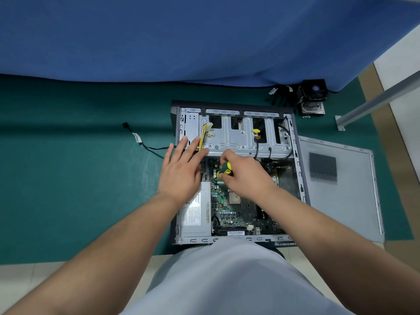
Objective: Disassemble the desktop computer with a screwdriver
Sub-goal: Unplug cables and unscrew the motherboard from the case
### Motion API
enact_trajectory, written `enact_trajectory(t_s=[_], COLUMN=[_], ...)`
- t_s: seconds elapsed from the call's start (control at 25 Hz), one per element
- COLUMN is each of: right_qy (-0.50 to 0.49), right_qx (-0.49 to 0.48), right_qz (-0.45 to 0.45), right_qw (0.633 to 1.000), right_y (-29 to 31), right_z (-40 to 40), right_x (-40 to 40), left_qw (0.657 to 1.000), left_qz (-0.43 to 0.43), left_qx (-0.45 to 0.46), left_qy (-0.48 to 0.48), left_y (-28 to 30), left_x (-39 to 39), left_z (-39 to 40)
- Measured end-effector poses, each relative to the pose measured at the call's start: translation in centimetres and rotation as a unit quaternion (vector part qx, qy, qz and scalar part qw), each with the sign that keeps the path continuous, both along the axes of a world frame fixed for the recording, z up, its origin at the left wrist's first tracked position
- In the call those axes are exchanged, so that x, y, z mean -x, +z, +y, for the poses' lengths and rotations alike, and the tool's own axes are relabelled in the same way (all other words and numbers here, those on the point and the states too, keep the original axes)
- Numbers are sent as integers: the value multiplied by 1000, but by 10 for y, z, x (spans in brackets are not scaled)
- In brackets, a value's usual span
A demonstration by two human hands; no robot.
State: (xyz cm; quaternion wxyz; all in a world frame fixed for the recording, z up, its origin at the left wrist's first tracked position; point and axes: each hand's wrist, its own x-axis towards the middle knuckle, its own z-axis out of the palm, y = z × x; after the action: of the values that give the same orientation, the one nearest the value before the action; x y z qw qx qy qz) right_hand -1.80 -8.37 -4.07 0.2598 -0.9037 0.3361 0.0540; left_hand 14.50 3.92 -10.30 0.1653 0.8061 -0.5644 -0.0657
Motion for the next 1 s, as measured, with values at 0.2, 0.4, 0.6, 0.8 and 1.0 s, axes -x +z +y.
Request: enact_trajectory(t_s=[0.2,0.4,0.6,0.8,1.0], right_qy=[-3,179,121,131,158], right_qx=[141,119,201,152,110], right_qz=[96,56,95,75,45], right_qw=[985,975,967,977,980], right_y=[6,19,20,21,20], right_z=[7,-8,-7,-10,-7], right_x=[-6,-11,-12,-9,-11], left_qw=[1000,1000,1000,1000,1000], left_qz=[2,4,4,4,4], left_qx=[3,7,7,7,8], left_qy=[1,-2,-2,1,0], left_y=[-1,0,0,-2,-2], left_x=[1,-1,0,0,1], left_z=[0,0,1,1,0])
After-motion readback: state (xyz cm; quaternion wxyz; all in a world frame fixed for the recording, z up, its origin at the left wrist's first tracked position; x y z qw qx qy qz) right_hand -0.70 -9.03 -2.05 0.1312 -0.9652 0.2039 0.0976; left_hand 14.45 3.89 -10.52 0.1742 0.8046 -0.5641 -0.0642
